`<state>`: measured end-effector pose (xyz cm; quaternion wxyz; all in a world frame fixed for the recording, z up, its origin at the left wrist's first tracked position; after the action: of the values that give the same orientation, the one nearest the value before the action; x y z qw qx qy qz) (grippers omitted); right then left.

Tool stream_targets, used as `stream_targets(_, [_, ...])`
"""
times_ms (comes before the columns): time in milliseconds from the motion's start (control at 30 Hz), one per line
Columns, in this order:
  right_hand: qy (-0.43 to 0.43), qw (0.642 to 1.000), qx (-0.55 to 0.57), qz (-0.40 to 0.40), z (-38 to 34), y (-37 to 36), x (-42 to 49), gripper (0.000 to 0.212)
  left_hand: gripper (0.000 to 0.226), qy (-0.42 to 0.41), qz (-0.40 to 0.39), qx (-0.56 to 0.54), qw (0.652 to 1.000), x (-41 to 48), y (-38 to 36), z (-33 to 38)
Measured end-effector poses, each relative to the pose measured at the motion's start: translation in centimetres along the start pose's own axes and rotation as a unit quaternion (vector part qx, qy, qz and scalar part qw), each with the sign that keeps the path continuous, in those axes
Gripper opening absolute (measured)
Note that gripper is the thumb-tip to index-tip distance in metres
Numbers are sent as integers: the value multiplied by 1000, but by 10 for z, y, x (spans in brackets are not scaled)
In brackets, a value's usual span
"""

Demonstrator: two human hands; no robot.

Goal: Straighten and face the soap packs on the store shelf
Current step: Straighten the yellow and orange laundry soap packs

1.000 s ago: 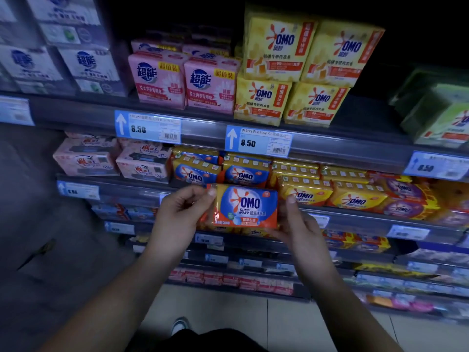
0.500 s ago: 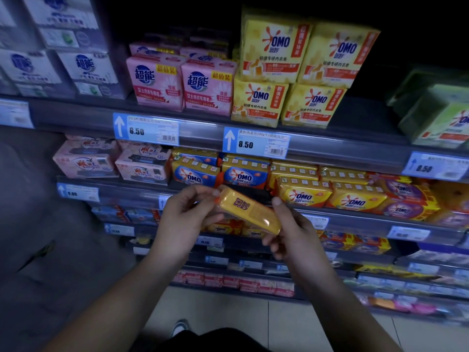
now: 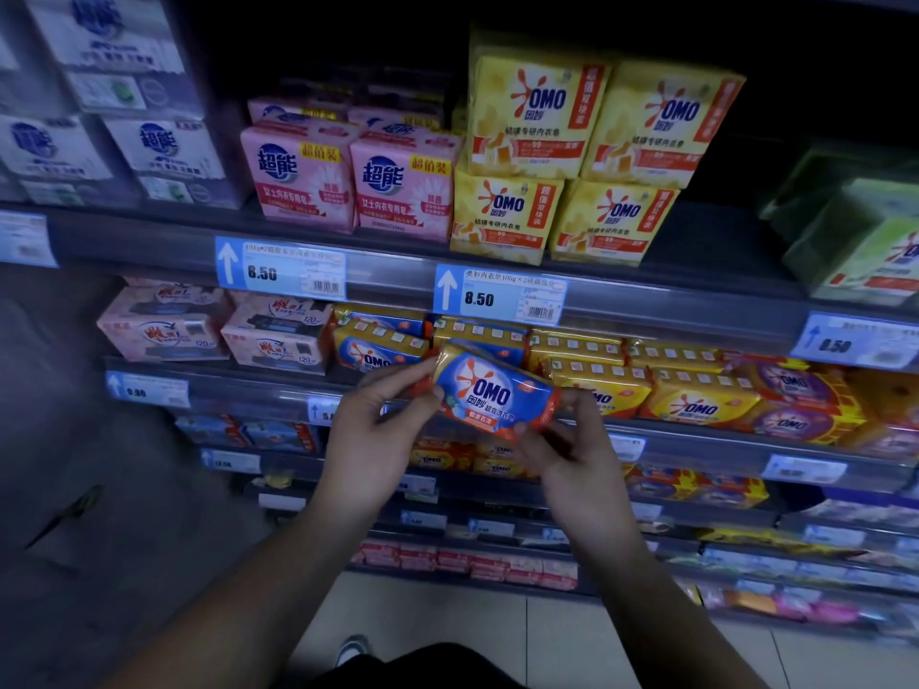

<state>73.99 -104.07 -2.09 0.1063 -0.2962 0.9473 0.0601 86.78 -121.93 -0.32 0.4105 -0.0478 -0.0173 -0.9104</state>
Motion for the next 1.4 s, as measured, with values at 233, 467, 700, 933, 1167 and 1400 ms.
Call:
stream_targets(233, [20, 996, -81, 34, 2, 12, 17, 53, 34, 16, -13, 41, 999, 8, -10, -12])
stream_targets(467, [19, 995, -92, 33, 10, 7, 23, 57, 43, 48, -19, 54, 997, 14, -18, -38])
stream_targets(700, [22, 996, -87, 18, 10, 1, 20, 57, 49, 38, -25, 89, 995, 15, -16, -49])
stream_targets(933, [56, 994, -68, 70, 0, 2, 15, 41, 41, 23, -49, 99, 994, 18, -13, -40])
stream_targets(1167, [103, 985, -136, -16, -13, -63, 12, 31, 29, 16, 103, 155, 982, 22, 66, -35])
stream_targets(1400, [20, 977, -184, -103, 1, -131, 20, 74, 68, 34, 56, 186, 980, 41, 73, -30])
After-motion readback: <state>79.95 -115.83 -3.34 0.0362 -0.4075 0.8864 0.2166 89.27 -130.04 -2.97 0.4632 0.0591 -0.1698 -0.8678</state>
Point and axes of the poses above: each hand's wrist, its own x-axis towards the middle knuckle, its own y-axis out of the back of the hand, z = x × y, the point moved 10 cm from there along x, towards the middle knuckle, and after that the axes turned 5 degrees about -y, right-handed, at the moved point
